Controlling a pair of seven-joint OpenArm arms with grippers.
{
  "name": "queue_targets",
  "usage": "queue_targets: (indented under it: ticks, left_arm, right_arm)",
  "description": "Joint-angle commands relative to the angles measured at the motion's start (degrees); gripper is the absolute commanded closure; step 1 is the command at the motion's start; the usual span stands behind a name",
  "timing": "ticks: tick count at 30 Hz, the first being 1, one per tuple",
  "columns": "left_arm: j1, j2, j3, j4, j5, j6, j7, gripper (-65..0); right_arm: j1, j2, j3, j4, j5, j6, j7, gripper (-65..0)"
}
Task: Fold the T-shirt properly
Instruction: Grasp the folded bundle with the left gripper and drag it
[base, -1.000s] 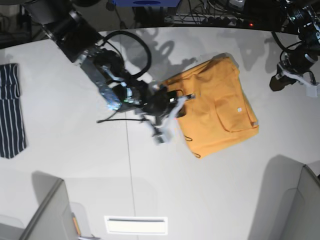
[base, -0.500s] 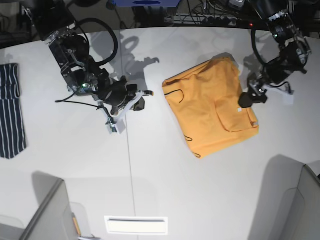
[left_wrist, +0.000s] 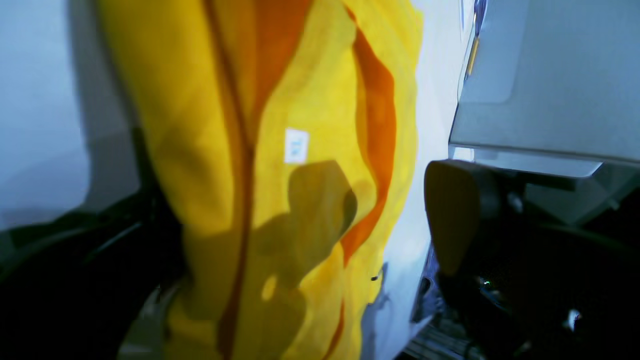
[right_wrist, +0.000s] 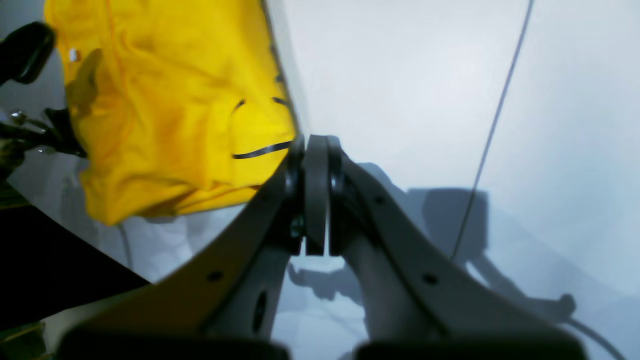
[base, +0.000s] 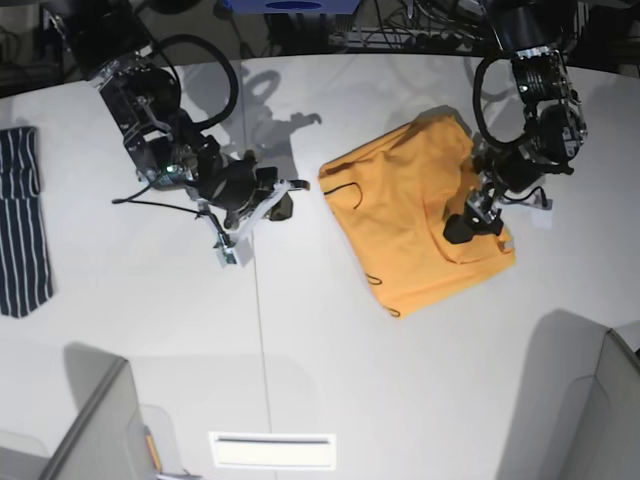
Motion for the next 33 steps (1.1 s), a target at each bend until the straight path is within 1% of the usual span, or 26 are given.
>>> queue_targets:
  ticks: [1, 2, 3, 5, 9, 10, 12, 14, 18, 19, 22, 23, 26, 29, 30, 31, 33]
  left_arm:
    - [0.3, -0.5, 0.3, -0.1, 2.5, 2.1, 1.1, -60.6]
    - [0.3, -0.5, 0.2, -0.1, 2.5, 2.2, 1.1, -57.1]
    - [0.3, -0.6, 0.2, -0.1, 2.5, 2.3, 1.1, -51.7]
    - [0.4, -1.2, 0.2, -0.2, 2.5, 2.4, 1.1, -36.5]
    - [0.3, -3.9, 0.7, -0.3, 2.5, 2.4, 1.5, -3.8]
    - [0.3, -4.6, 0.7, -0.3, 2.5, 2.4, 1.6, 0.0]
    - [0.5, -6.7, 0.7, 0.3, 2.5, 2.4, 2.4, 0.0]
    - [0.3, -8.5, 0.7, 0.2, 2.5, 2.4, 5.5, 0.0]
    - [0.2, -12.1, 1.1, 0.3, 2.5, 2.4, 9.3, 0.0]
    - [-0.6, -13.4, 2.7, 0.3, 2.5, 2.4, 10.1, 0.0]
    - [-3.0, -19.1, 12.2, 1.0, 2.5, 2.4, 10.9, 0.0]
    - [-3.9, -21.0, 16.4, 2.4, 2.5, 2.4, 10.6, 0.0]
    - [-6.3, -24.5, 25.4, 7.9, 2.5, 2.4, 10.5, 0.0]
    - [-10.2, -25.9, 31.9, 11.0, 2.8, 2.4, 10.8, 0.0]
    - [-11.9, -26.2, 34.3, 11.6, 4.1, 2.4, 10.9, 0.0]
    - [-13.5, -26.2, 36.5, 12.1, 6.3, 2.4, 10.9, 0.0]
    - [-17.0, -26.2, 42.4, 13.1, 13.0, 2.2, 10.9, 0.0]
  right_arm:
    - [0.3, 0.1, 0.5, 1.9, 0.6, 0.3, 1.0, 0.0]
    - [0.3, 0.2, 0.6, 2.5, 0.6, 0.3, 1.1, 0.0]
    - [0.3, 0.4, 0.6, 3.1, 0.6, 0.3, 1.0, 0.0]
    - [-0.4, 0.4, 0.6, 3.8, 0.6, 0.3, 1.1, 0.0]
    - [-1.0, 0.4, 0.6, 4.0, 0.6, 0.3, 1.2, 0.0]
    - [-1.0, 0.4, 0.6, 4.0, 0.6, 0.3, 1.2, 0.0]
    - [-1.5, 0.4, 0.7, 4.0, 0.4, 0.3, 1.3, 0.0]
    - [-1.8, 0.4, 2.0, 4.0, 0.4, 0.3, 1.3, 0.0]
    - [-4.6, -0.4, 8.2, 4.0, 0.5, 0.3, 1.3, 0.0]
    - [-5.2, -0.7, 9.6, 4.0, 0.5, 0.3, 1.3, 0.0]
    - [-7.6, -1.1, 14.2, 4.0, 0.6, 0.3, 1.2, 0.0]
    - [-8.3, -1.1, 15.8, 4.0, 0.6, 0.3, 1.2, 0.0]
    - [-10.6, -1.1, 20.0, 4.0, 0.6, 0.3, 1.2, 0.0]
    - [-12.9, -1.1, 23.6, 4.0, 0.6, 0.3, 1.3, 0.0]
    - [-13.7, -1.1, 24.7, 4.0, 0.6, 0.3, 1.3, 0.0]
    - [-14.5, -1.1, 25.7, 4.0, 0.6, 0.3, 1.6, 0.0]
    - [-16.6, -1.1, 27.5, 4.0, 0.3, 0.3, 3.6, 0.0]
